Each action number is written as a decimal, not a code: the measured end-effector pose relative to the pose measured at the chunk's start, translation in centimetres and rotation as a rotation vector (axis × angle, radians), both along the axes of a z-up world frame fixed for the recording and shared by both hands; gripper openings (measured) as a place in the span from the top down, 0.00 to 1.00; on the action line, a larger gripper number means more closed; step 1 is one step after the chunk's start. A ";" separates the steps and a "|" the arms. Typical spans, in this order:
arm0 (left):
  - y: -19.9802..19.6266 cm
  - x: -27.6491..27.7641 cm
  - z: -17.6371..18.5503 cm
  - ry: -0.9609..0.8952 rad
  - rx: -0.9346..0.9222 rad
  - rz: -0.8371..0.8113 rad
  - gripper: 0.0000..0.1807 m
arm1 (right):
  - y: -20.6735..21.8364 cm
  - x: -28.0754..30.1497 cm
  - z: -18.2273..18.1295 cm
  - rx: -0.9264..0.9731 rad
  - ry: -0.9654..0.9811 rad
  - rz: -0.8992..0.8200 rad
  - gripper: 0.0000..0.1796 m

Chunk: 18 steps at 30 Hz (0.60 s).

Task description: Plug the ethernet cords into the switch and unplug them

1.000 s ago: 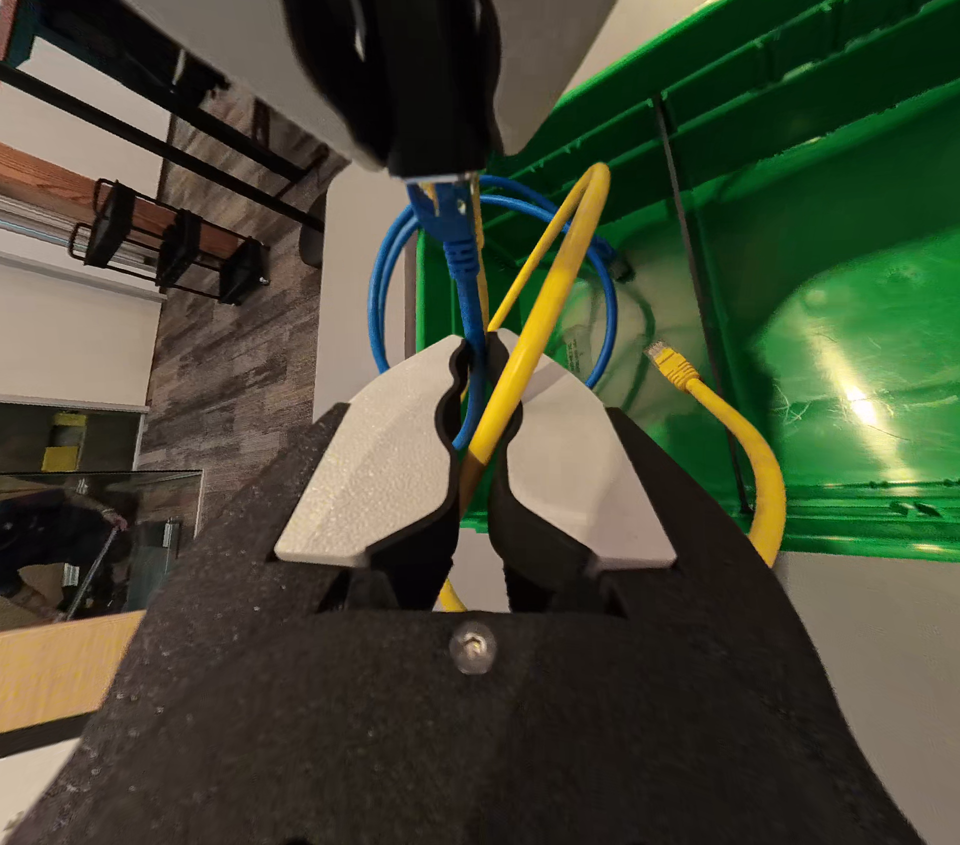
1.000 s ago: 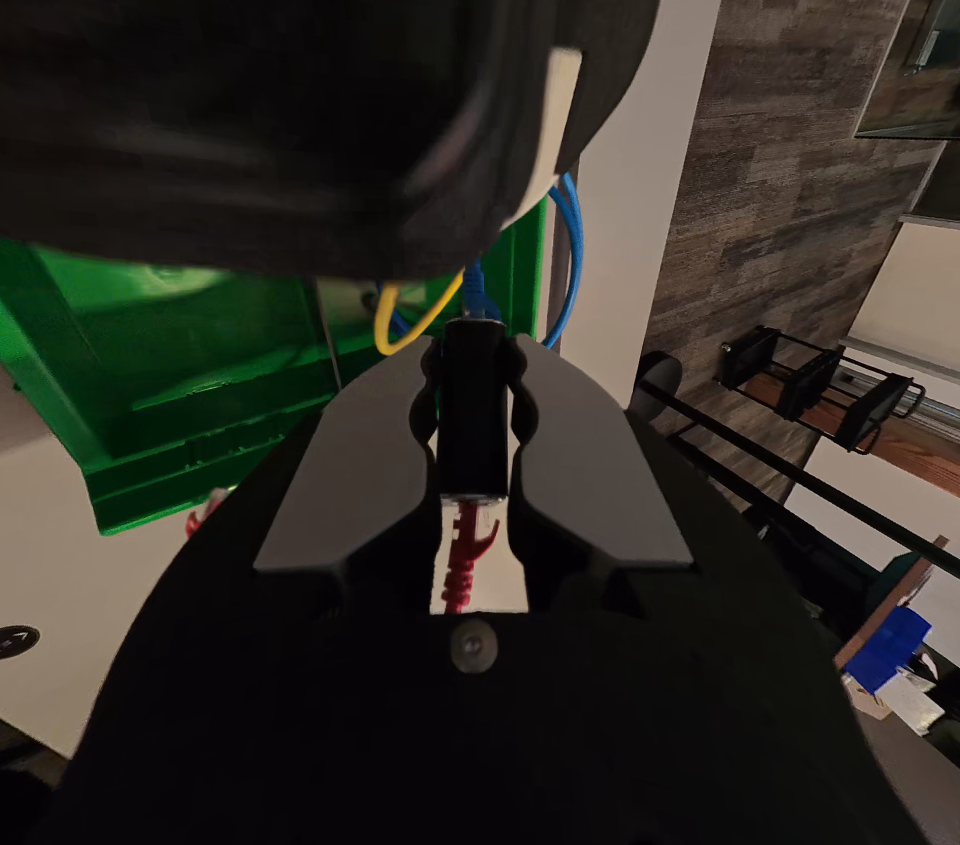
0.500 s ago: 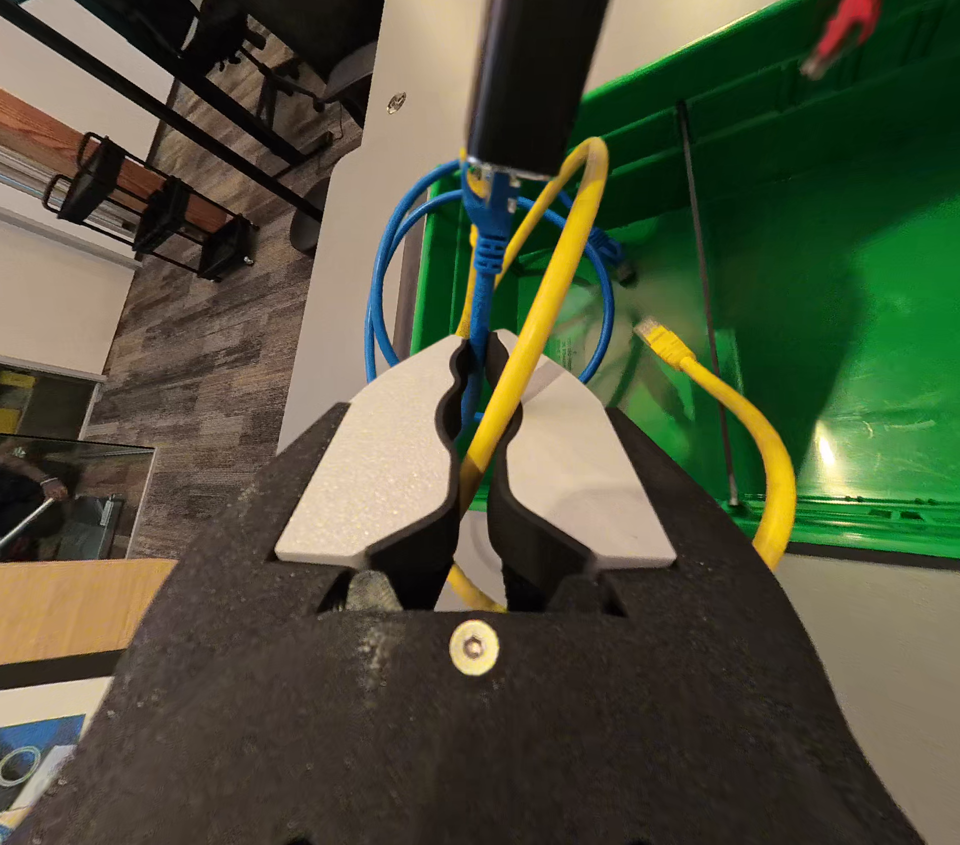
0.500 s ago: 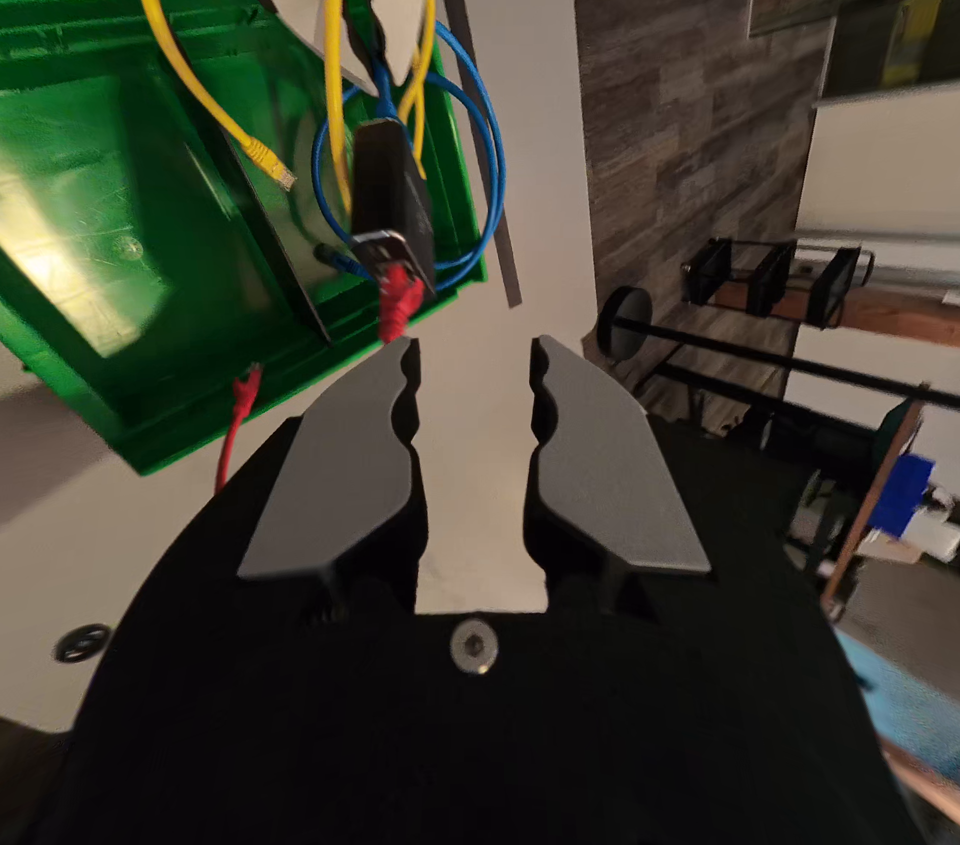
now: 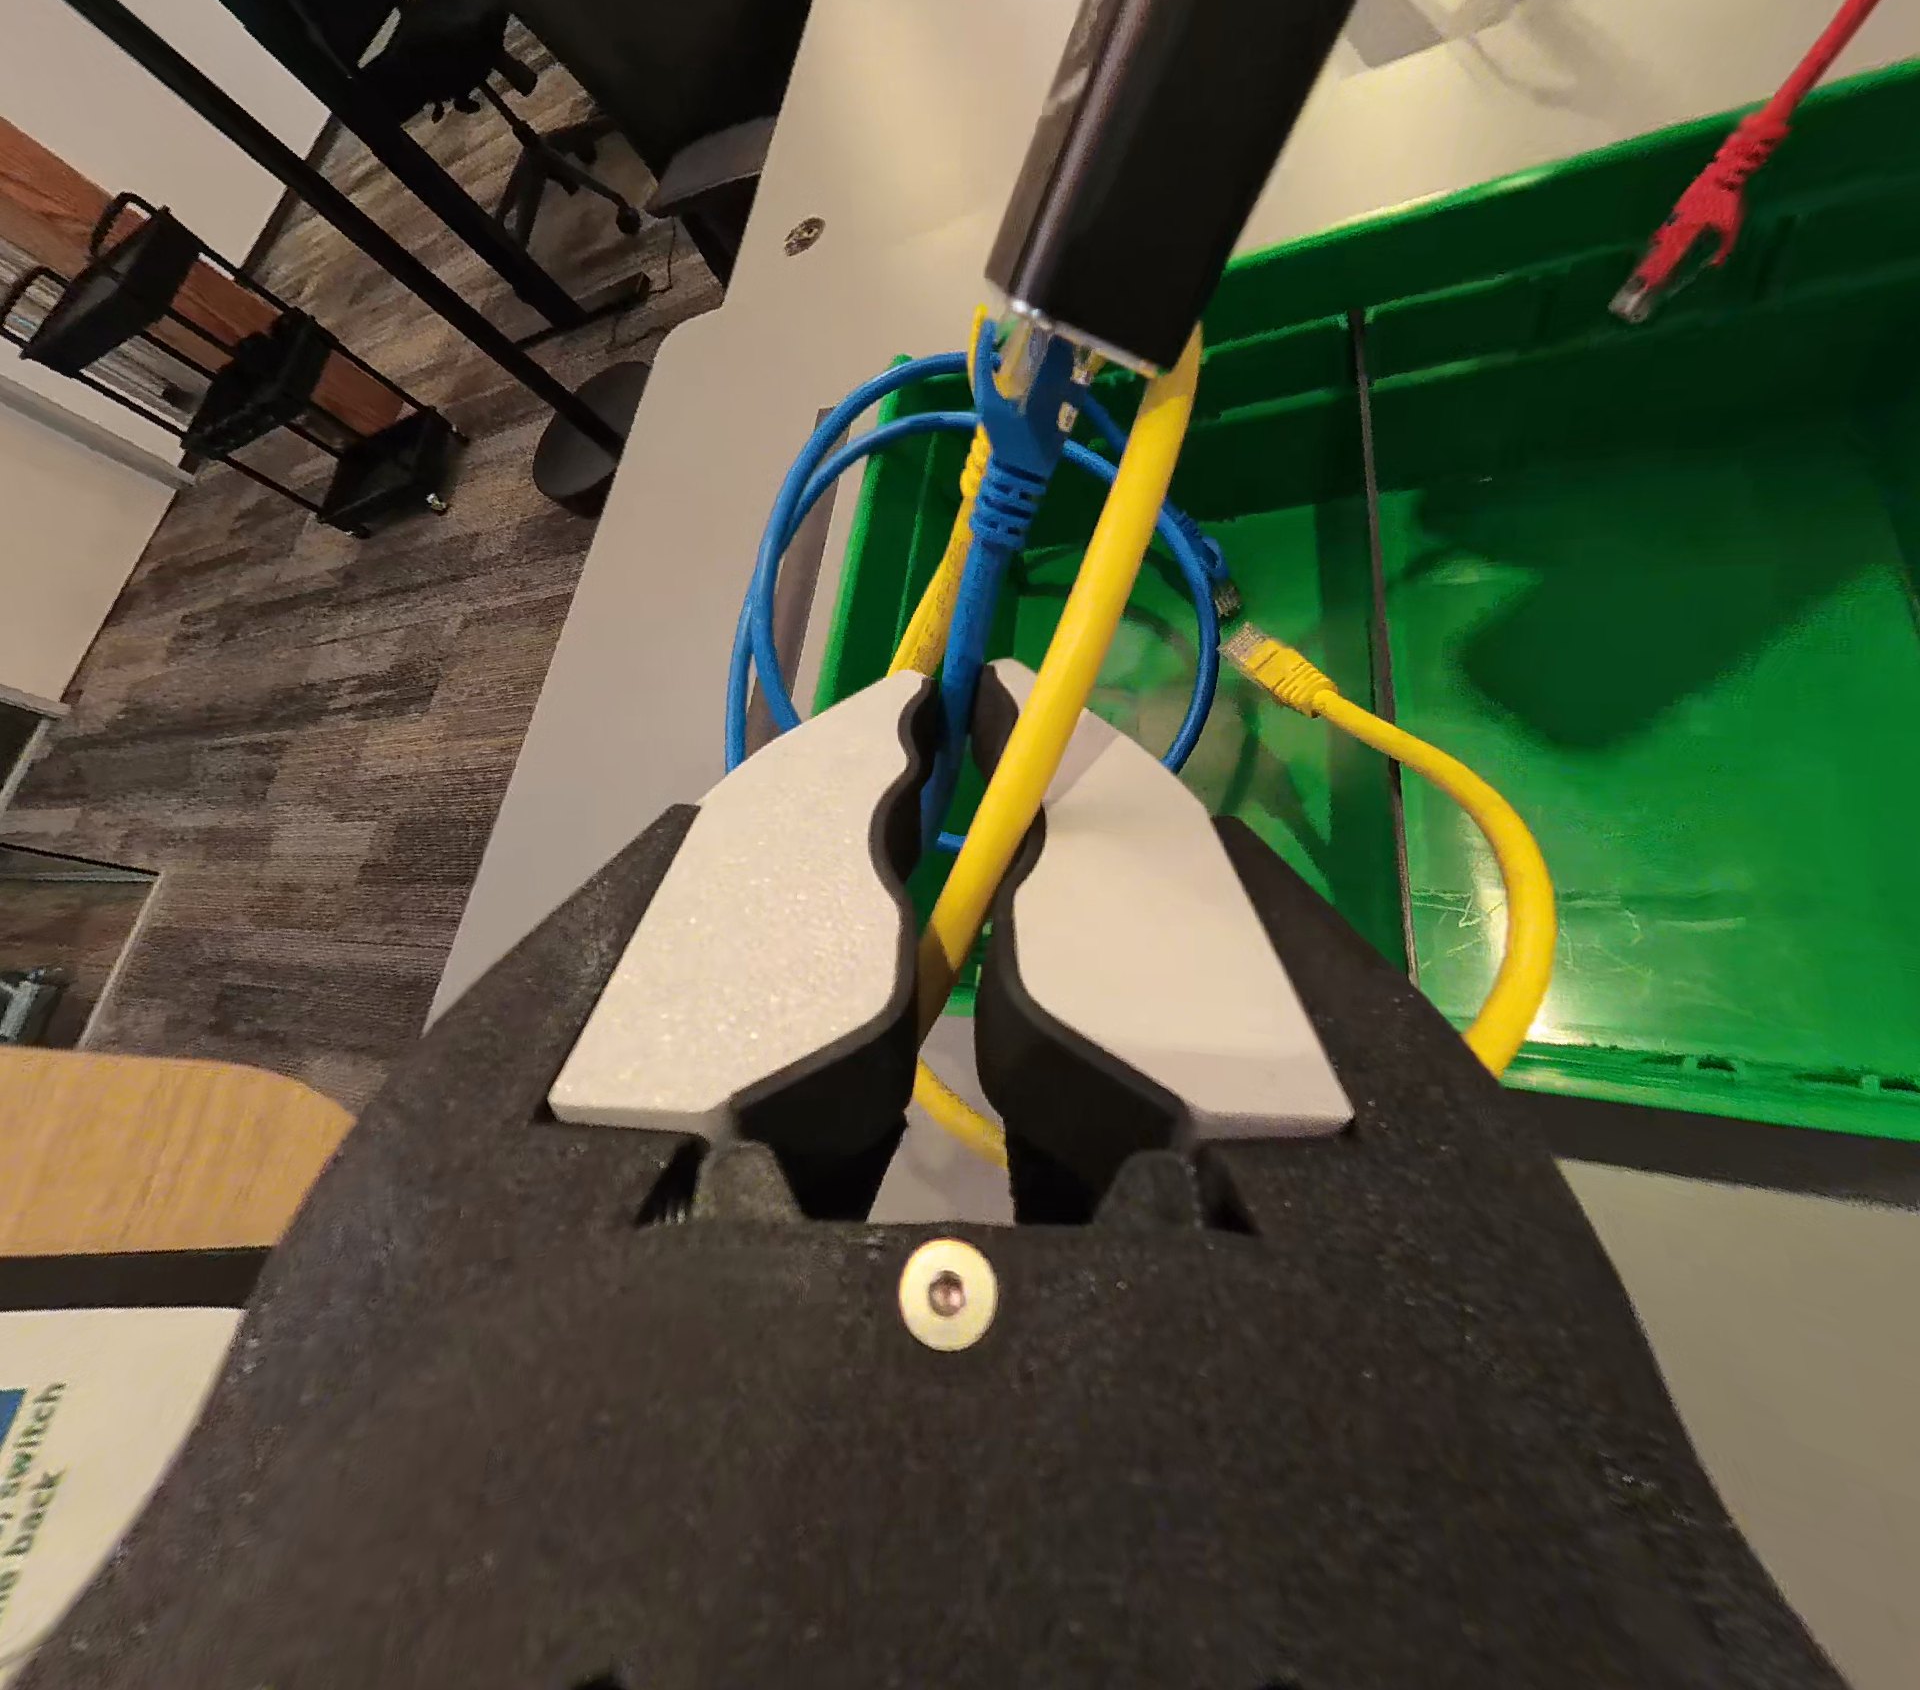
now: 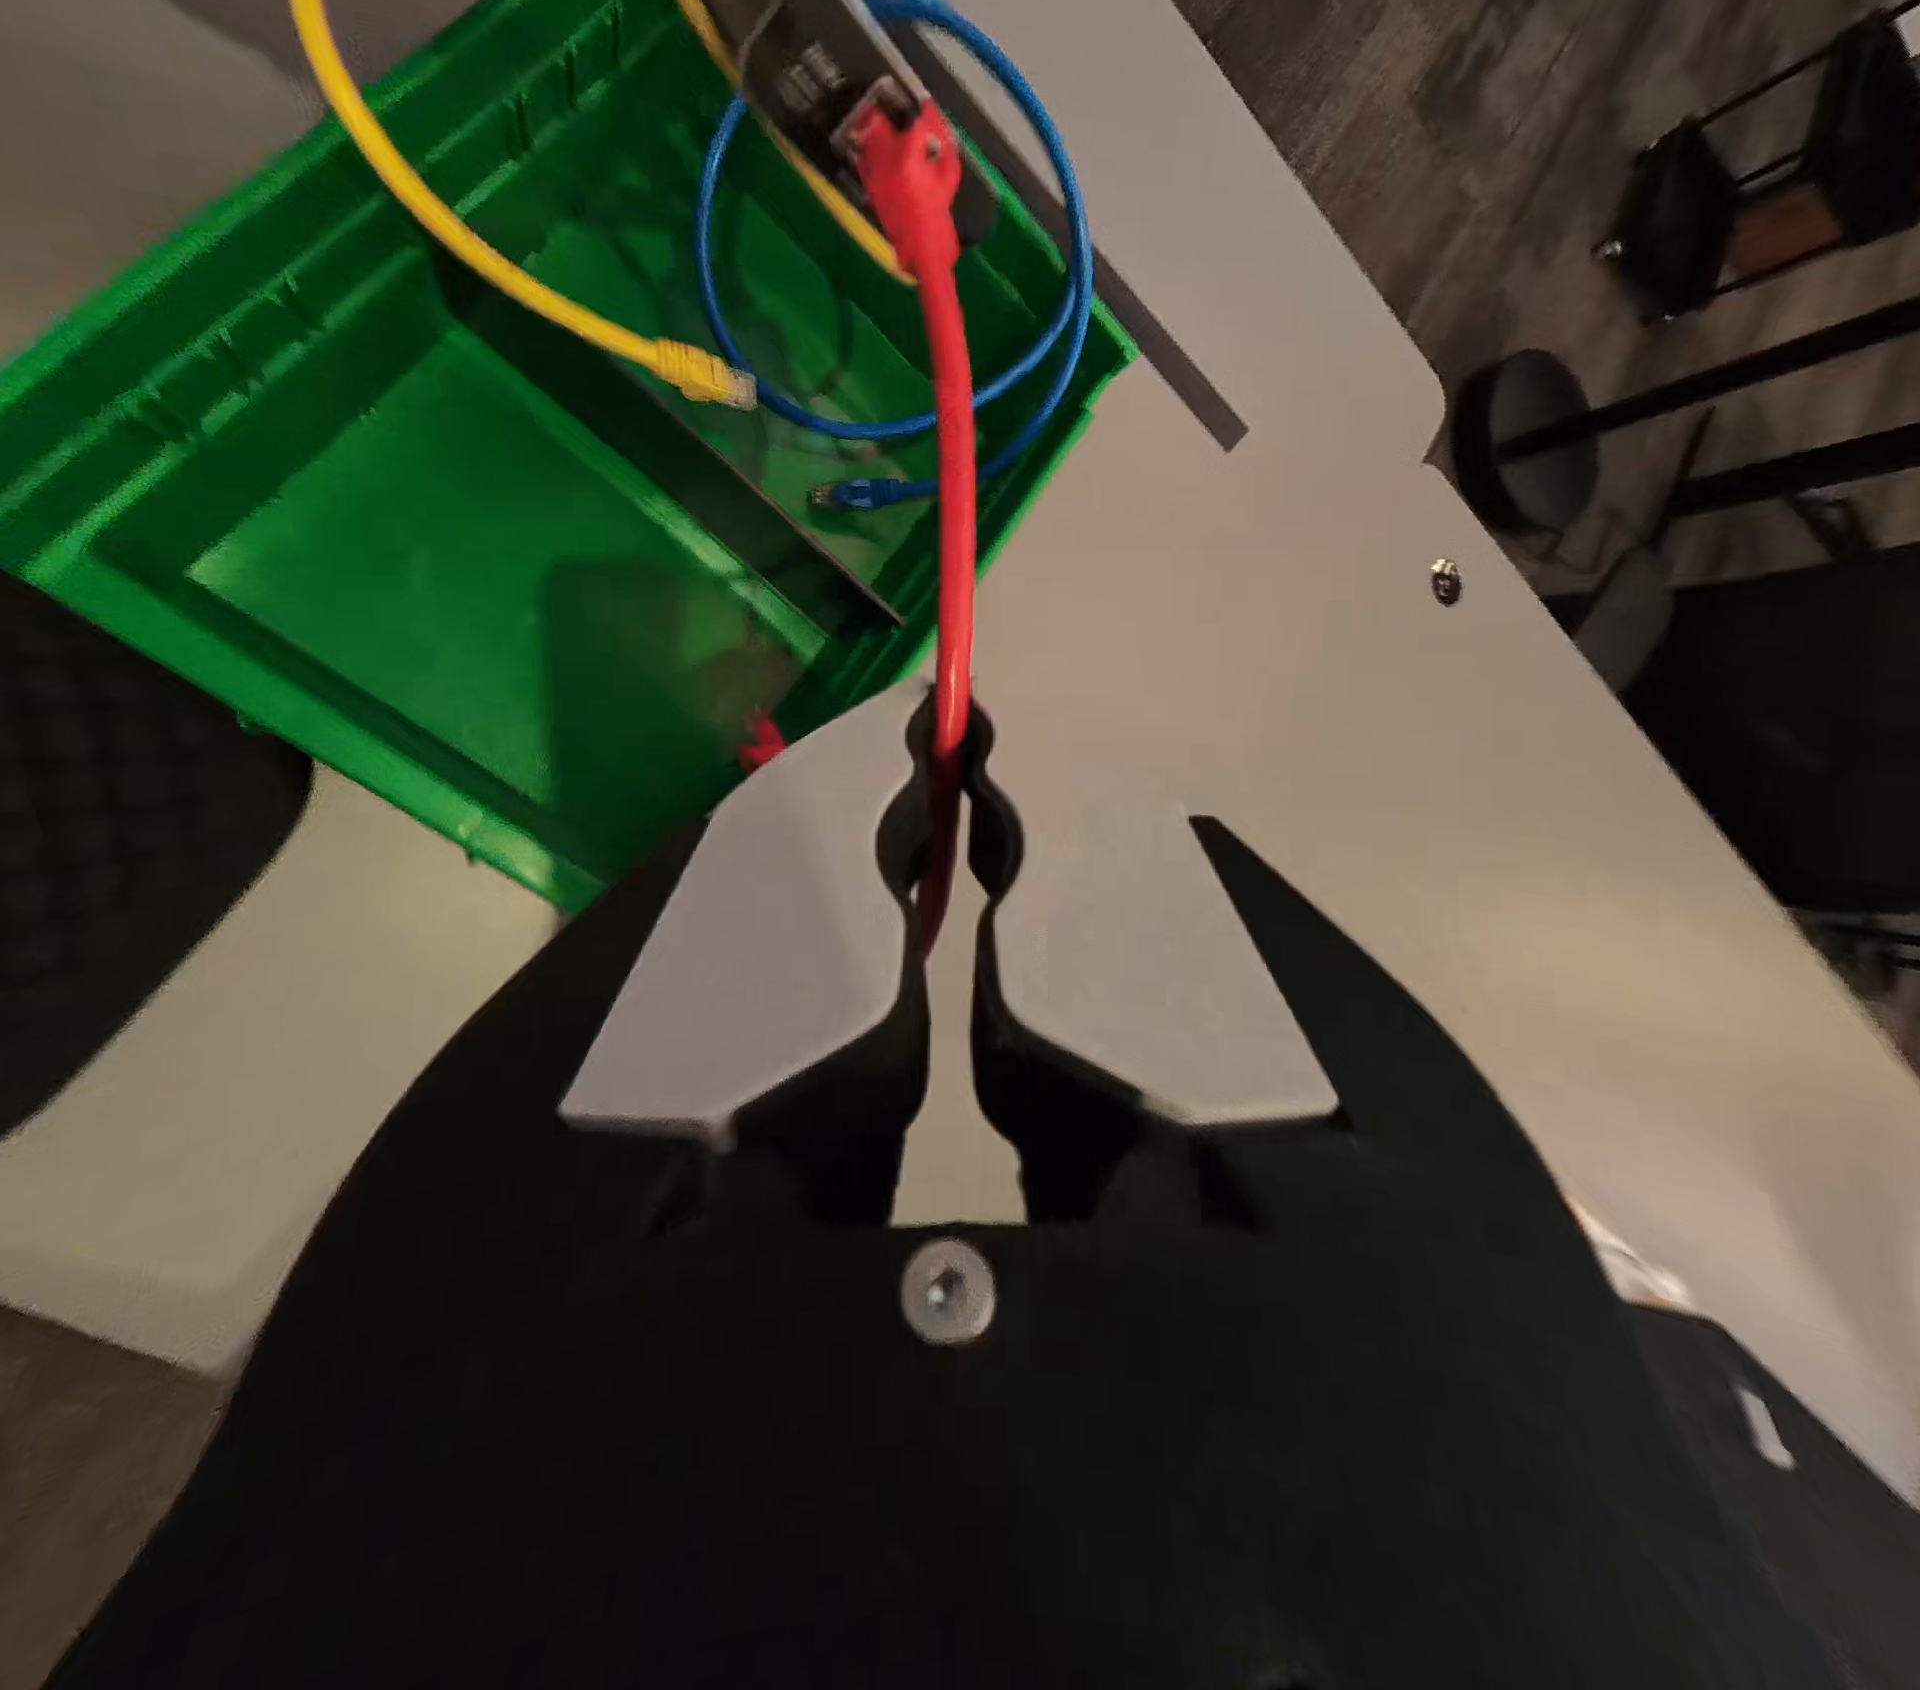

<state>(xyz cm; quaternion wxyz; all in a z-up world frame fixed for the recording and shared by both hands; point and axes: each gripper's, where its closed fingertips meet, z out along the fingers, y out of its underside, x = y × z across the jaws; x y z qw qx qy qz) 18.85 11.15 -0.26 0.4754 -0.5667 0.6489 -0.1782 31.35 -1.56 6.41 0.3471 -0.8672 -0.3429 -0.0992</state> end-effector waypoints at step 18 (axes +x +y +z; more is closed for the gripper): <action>0.2 -0.7 -0.2 -0.150 -0.241 0.087 0.96 | 9.1 -1.7 -6.4 0.192 0.365 0.147 0.99</action>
